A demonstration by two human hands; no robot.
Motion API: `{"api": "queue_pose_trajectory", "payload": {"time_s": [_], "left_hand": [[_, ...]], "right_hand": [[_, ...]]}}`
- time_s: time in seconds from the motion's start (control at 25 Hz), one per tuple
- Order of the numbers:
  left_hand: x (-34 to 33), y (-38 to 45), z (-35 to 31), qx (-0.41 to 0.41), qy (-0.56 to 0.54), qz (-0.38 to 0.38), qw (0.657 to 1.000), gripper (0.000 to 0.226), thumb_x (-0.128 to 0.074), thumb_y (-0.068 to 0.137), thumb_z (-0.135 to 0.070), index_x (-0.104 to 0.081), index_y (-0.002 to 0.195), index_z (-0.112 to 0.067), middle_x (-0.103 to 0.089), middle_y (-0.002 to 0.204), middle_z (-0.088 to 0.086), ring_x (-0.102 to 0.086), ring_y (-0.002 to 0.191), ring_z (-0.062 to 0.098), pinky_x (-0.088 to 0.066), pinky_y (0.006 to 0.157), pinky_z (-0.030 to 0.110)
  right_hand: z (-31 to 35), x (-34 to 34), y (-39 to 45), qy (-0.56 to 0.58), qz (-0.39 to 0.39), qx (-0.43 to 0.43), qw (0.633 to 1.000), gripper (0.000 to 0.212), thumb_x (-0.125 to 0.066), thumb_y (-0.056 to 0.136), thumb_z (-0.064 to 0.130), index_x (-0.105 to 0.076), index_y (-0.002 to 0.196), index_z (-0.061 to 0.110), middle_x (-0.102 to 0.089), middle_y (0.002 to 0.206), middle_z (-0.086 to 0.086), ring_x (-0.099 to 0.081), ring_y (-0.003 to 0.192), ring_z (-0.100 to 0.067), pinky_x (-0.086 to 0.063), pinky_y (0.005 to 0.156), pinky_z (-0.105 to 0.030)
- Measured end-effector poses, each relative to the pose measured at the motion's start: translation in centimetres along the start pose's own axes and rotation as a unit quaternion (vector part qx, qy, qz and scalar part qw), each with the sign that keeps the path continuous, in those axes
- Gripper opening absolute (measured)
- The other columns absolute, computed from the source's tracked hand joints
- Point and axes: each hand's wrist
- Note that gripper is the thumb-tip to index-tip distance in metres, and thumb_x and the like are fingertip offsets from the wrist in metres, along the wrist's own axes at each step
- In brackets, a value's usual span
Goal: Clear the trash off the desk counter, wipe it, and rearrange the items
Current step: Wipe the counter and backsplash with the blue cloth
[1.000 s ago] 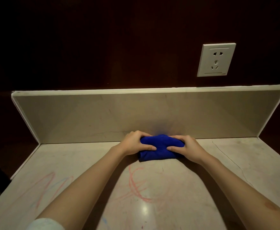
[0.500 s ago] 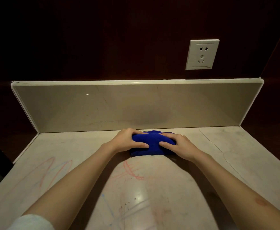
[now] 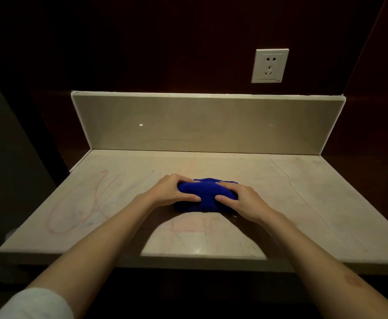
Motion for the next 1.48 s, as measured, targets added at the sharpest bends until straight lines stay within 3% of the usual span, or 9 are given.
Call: {"api": "queue_pose_trajectory", "payload": {"time_s": [0.2,0.32,0.44,0.52,0.68,0.8,1.0,1.48], "left_hand": [[-1.7,-6.2,-2.0,0.004,-0.007,0.002,1.0,0.04,-0.077,0.075,-0.043,-0.07,0.113,-0.03,-0.072,0.103,-0.013,-0.065,0.095,0.003,-0.053,0.089,0.033],[-2.7,-9.4,-3.0,0.0,0.012,-0.024,1.0,0.053,-0.074,0.067,-0.058,-0.069,0.114,-0.033,-0.073,0.103,-0.015,-0.065,0.096,0.001,-0.051,0.091,0.033],[-3.6,-11.8,-3.8,0.0,0.043,-0.028,0.999,0.061,-0.066,0.065,-0.068,-0.066,0.117,-0.037,-0.071,0.109,-0.014,-0.064,0.1,0.003,-0.05,0.092,0.033],[-4.0,-12.9,-4.3,-0.008,0.06,-0.034,0.998,0.058,-0.068,0.073,-0.062,-0.063,0.124,-0.036,-0.068,0.12,-0.01,-0.061,0.11,0.007,-0.047,0.096,0.032],[-4.1,-13.1,-5.4,0.001,0.156,-0.017,0.988,0.061,-0.061,0.088,-0.049,-0.04,0.143,-0.036,-0.048,0.145,-0.002,-0.044,0.133,0.019,-0.025,0.113,0.032],[-4.1,-12.5,-4.7,-0.011,0.178,0.001,0.984,0.065,-0.055,0.092,-0.047,-0.024,0.149,-0.039,-0.027,0.157,-0.003,-0.019,0.146,0.014,-0.01,0.119,0.036],[-2.6,-9.4,-2.3,-0.045,0.173,0.004,0.984,0.065,-0.056,0.092,-0.047,-0.027,0.149,-0.036,-0.029,0.155,-0.011,-0.017,0.146,0.009,-0.02,0.117,0.034],[3.6,3.8,4.9,-0.059,0.182,0.033,0.981,0.061,-0.051,0.093,-0.051,-0.029,0.148,-0.036,-0.029,0.155,-0.013,-0.021,0.146,0.012,-0.02,0.117,0.038]], "right_hand": [[1.5,-1.2,-5.7,-0.036,-0.005,0.039,0.999,0.042,-0.053,0.093,0.041,-0.052,0.134,0.032,-0.054,0.136,0.012,-0.048,0.123,-0.01,-0.041,0.103,-0.034],[1.8,-2.1,-8.2,-0.051,-0.013,0.052,0.997,0.045,-0.052,0.091,0.046,-0.05,0.134,0.033,-0.051,0.139,0.014,-0.046,0.127,-0.01,-0.039,0.105,-0.034],[2.1,-2.5,-10.3,-0.071,-0.013,0.064,0.995,0.049,-0.05,0.092,0.049,-0.045,0.138,0.034,-0.046,0.144,0.014,-0.04,0.132,-0.009,-0.036,0.108,-0.032],[2.4,-2.6,-11.3,-0.092,-0.009,0.077,0.993,0.052,-0.049,0.093,0.048,-0.04,0.142,0.032,-0.04,0.148,0.013,-0.034,0.137,-0.008,-0.033,0.11,-0.031],[3.0,-2.3,-11.6,-0.155,0.009,0.091,0.984,0.057,-0.041,0.097,0.047,-0.027,0.149,0.029,-0.02,0.158,0.011,-0.016,0.145,-0.009,-0.021,0.116,-0.031],[2.8,-1.9,-10.6,-0.172,0.033,0.119,0.977,0.057,-0.039,0.098,0.045,-0.024,0.15,0.026,-0.011,0.159,0.011,-0.006,0.147,-0.01,-0.008,0.118,-0.032],[1.9,-1.4,-6.8,-0.145,0.046,0.107,0.983,0.055,-0.042,0.096,0.048,-0.029,0.148,0.032,-0.027,0.155,0.014,-0.022,0.143,-0.006,-0.026,0.114,-0.029],[0.8,-2.2,6.9,-0.139,0.007,0.053,0.989,0.052,-0.041,0.098,0.044,-0.03,0.147,0.032,-0.033,0.152,0.013,-0.03,0.139,-0.007,-0.027,0.112,-0.027]]}}
Point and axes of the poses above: each hand's wrist, its own y-axis towards the middle knuckle, its own x-axis out of the back of the hand, z = x × y
